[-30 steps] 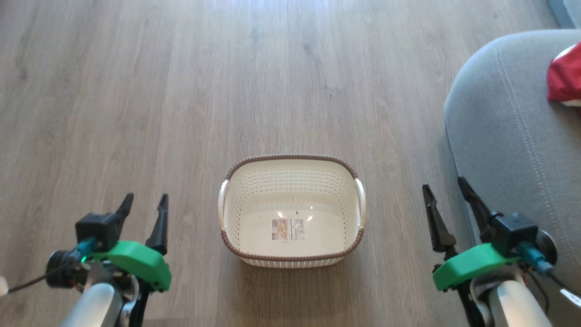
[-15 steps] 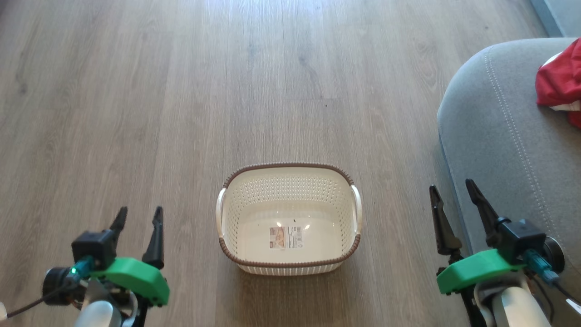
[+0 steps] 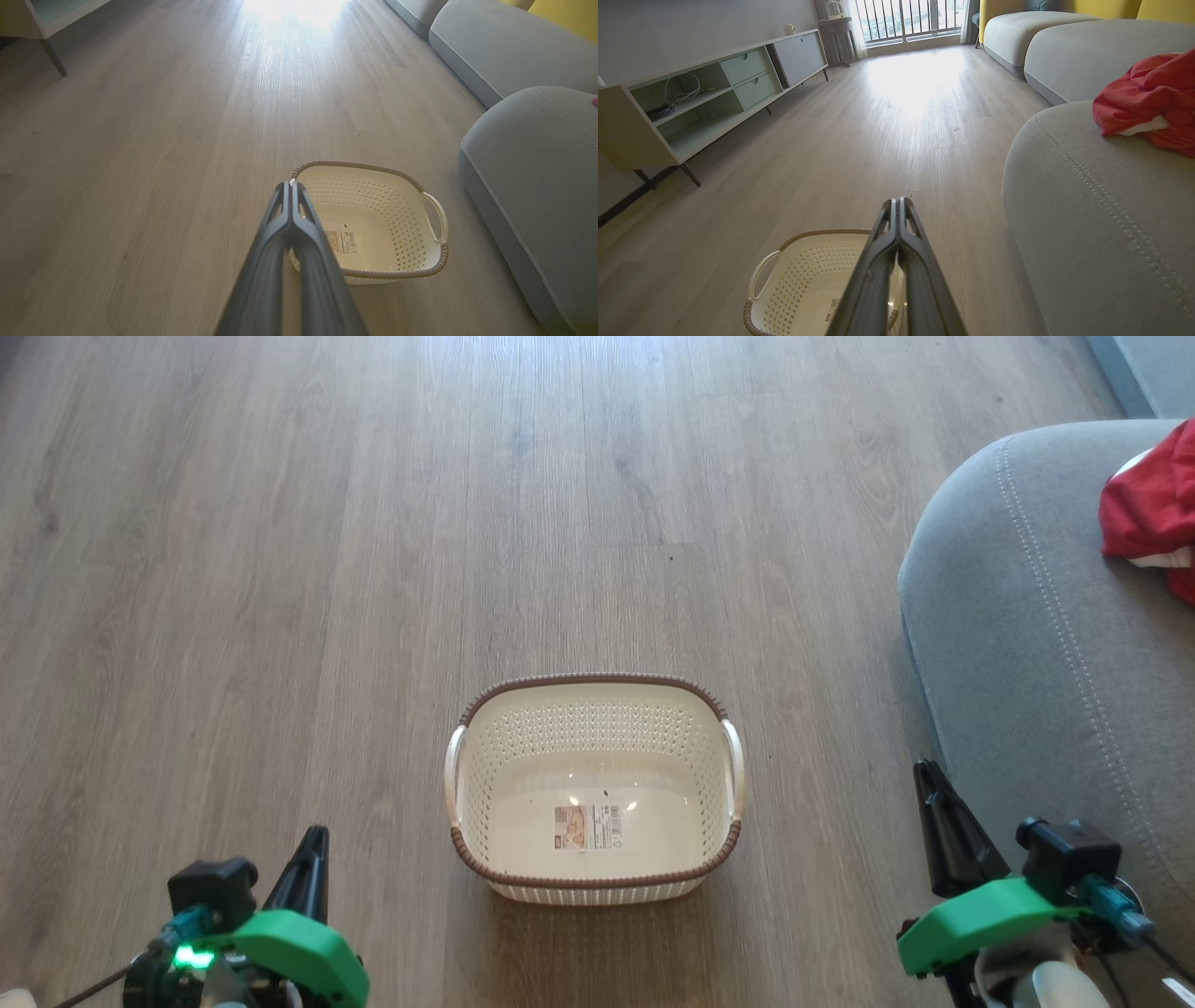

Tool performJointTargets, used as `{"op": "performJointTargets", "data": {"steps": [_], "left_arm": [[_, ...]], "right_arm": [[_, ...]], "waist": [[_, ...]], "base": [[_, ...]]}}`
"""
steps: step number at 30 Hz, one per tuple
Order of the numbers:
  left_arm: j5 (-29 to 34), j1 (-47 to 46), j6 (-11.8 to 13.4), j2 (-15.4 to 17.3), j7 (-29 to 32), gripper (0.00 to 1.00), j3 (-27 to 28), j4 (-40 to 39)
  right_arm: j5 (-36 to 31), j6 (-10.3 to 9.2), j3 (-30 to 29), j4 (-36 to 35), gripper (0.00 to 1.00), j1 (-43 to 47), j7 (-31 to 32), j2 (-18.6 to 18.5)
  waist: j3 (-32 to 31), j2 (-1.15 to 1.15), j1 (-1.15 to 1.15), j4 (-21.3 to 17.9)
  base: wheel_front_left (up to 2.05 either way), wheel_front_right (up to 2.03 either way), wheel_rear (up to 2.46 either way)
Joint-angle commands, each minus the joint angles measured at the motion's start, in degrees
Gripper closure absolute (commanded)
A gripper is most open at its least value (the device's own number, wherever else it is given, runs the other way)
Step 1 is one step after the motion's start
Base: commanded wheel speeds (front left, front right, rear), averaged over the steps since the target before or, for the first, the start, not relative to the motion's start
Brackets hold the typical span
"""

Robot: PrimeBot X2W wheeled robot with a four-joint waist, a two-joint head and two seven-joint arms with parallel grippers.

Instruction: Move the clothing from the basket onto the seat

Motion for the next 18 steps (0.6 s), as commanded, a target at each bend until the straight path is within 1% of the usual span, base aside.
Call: {"op": "performJointTargets", "data": {"steps": [1,9,18], "left_arm": [[-1.22,-2.49,-0.39,0.28,0.33,1.00,1.59,-1.92],[-6.04,-2.58,-1.36,-0.64,1.80,1.00,3.25,-2.31],[-10.31,-2.68,-2.22,-1.45,3.10,1.00,4.73,-2.65]], "right_arm": [[1.63,0.00,-0.24,-1.77,1.00,-2.10,0.24,-0.24],[8.07,0.00,-0.51,-1.64,1.00,-2.49,1.55,-0.40],[13.74,0.00,-0.78,-1.56,1.00,-2.81,2.74,-0.51]], "waist": [[-0.01,0.00,0.01,0.00],[-0.15,0.00,0.01,-0.01],[-0.28,0.00,0.01,-0.02]], "base": [[0.00,0.00,0.00],[0.00,0.00,0.00],[0.00,0.00,0.00]]}}
